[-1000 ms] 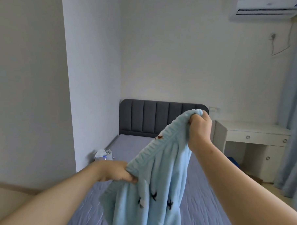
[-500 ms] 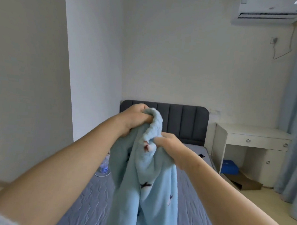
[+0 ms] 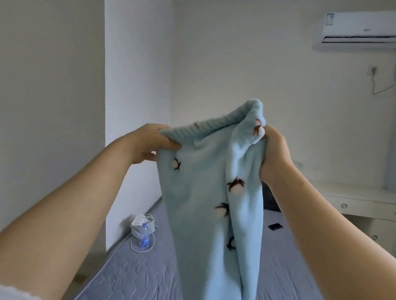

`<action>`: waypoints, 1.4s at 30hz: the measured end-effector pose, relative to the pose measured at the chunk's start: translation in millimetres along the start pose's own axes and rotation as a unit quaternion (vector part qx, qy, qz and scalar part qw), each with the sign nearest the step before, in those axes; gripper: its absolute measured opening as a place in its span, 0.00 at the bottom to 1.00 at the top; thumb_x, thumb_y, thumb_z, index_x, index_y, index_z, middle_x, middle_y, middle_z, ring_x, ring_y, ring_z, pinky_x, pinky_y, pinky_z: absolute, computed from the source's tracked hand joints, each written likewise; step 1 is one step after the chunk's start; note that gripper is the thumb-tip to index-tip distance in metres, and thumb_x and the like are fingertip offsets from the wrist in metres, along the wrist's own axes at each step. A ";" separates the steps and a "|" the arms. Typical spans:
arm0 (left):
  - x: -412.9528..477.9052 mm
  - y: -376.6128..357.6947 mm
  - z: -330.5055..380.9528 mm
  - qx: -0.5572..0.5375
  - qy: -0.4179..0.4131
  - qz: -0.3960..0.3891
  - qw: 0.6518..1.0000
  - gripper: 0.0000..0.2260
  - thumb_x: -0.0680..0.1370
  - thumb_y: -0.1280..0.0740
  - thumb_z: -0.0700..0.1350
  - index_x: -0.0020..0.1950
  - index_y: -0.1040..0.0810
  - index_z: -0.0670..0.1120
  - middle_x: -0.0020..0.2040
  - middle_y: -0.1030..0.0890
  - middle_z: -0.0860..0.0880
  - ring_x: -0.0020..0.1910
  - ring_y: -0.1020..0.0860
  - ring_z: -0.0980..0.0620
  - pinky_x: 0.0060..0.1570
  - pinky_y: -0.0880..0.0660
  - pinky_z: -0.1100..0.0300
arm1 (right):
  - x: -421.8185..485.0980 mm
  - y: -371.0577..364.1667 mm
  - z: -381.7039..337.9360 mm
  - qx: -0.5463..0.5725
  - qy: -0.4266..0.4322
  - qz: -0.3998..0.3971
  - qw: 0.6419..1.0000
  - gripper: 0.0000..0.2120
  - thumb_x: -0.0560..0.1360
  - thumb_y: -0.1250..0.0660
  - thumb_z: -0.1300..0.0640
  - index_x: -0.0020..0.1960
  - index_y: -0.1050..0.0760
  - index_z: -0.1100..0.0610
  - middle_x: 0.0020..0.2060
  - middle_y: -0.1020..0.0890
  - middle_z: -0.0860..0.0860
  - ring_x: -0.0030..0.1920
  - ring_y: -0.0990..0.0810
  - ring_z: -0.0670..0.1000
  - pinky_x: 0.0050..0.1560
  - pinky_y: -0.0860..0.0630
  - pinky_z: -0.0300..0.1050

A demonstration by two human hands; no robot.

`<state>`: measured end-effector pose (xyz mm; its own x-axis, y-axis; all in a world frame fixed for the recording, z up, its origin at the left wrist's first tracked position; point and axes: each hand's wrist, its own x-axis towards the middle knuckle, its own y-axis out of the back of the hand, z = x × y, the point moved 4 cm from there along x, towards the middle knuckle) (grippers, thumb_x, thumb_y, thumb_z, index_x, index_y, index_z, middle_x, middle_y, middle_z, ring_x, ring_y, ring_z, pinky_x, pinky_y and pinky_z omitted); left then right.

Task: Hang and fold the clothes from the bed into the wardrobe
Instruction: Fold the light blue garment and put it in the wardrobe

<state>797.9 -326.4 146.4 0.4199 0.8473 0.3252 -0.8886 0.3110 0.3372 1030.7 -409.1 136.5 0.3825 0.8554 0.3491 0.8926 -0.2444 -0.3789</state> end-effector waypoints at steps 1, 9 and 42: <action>-0.3 0.7 2.7 -0.125 -0.033 -0.014 0.992 0.13 0.70 0.31 0.34 0.54 0.22 0.42 0.48 0.18 0.46 0.46 0.19 0.46 0.43 0.21 0.54 | 3.9 -3.2 -6.6 0.015 0.013 -0.005 1.000 0.12 0.75 0.42 0.59 0.35 0.26 0.58 0.25 0.20 0.53 0.26 0.20 0.48 0.27 0.24 0.36; -8.4 -21.7 -64.3 -0.309 0.201 0.044 0.928 0.08 0.78 0.36 0.44 0.51 0.22 0.41 0.39 0.17 0.43 0.39 0.20 0.46 0.44 0.23 0.49 | 0.5 27.5 40.7 -0.141 -0.061 0.012 0.988 0.03 0.72 0.32 0.63 0.44 0.21 0.62 0.41 0.16 0.59 0.42 0.17 0.56 0.48 0.20 0.51; -38.6 102.5 -158.9 -0.013 0.166 0.178 0.970 0.10 0.72 0.30 0.34 0.39 0.28 0.46 0.37 0.26 0.45 0.34 0.25 0.50 0.29 0.25 0.62 | 10.8 27.5 169.5 -0.637 -0.062 -0.113 0.760 0.22 0.70 0.32 0.53 0.29 0.45 0.55 0.27 0.41 0.50 0.28 0.44 0.50 0.27 0.48 0.40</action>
<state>661.2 -258.7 28.0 0.0064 0.9935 0.1141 -0.9725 -0.0203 0.2320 1018.9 -329.2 -15.4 0.2295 0.9586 0.1688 0.4699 -0.2610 0.8433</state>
